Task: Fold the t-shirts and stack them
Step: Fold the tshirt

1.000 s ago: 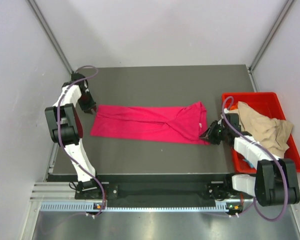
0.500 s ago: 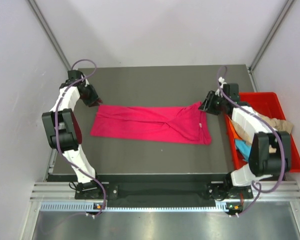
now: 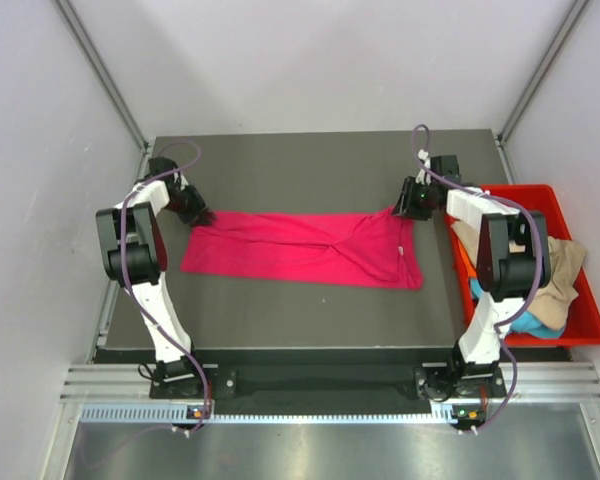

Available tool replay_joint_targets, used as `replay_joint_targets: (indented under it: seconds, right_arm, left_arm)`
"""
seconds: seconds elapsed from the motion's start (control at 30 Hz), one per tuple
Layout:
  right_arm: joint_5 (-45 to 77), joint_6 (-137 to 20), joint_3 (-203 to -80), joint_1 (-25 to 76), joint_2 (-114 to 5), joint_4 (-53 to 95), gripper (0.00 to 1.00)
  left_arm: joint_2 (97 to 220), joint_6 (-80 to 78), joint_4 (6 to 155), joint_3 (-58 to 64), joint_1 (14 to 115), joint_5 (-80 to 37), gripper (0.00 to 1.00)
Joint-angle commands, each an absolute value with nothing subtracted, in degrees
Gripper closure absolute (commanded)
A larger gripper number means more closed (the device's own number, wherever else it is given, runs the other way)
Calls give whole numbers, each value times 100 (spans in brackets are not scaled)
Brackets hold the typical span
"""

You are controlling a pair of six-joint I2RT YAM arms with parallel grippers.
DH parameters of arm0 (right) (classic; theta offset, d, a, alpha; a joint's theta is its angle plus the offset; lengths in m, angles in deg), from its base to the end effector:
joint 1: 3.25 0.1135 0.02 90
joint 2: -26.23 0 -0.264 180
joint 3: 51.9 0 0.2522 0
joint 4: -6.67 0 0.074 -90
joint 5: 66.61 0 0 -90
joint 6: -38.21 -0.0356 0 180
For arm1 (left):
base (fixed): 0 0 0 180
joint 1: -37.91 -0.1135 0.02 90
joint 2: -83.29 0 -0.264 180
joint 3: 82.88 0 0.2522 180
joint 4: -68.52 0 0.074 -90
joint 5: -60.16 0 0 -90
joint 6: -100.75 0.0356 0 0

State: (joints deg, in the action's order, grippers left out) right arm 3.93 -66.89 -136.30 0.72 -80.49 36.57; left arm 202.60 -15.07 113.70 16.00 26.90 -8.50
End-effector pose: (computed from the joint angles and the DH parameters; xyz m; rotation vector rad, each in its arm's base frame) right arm 0.3934 0.0392 0.1855 0.0961 2.4925 0.5622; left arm 0.4244 0.0694 0.1581 -0.7515 2.6066 -0.5819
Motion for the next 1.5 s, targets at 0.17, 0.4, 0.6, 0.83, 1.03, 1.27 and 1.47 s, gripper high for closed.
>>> replay_joint_targets:
  seconds: [0.17, 0.4, 0.6, 0.83, 1.03, 1.27, 1.47]
  right_arm:
    - [388, -6515, -13896, 9, -8187, 3493, 65]
    - [722, -6463, -13817, 9, -8029, 3519, 62]
    - [573, -6454, -13862, 9, -8108, 3590, 62]
    - [388, -6586, -13756, 0, -8187, 3476, 63]
    - [309, -6665, -13756, 0, -8205, 3484, 82]
    - [616, -6867, -13607, -158, -7793, 3704, 100]
    - [898, -6858, -13282, -202, -7301, 4020, 100]
  left_arm:
    - [20273, -1430, 11331, 1604, 2701, -1534, 68]
    - [20265, -1439, 11357, 1613, 2701, -1560, 68]
    - [20273, -1474, 11348, 1613, 2701, -1543, 68]
    - [20300, -1483, 11357, 1604, 2701, -1560, 68]
    - [20291, -1465, 11401, 1604, 2701, -1648, 69]
    - [20282, -1334, 11647, 1771, 2701, -2403, 68]
    - [20317, -1281, 11796, 1850, 2692, -2729, 67]
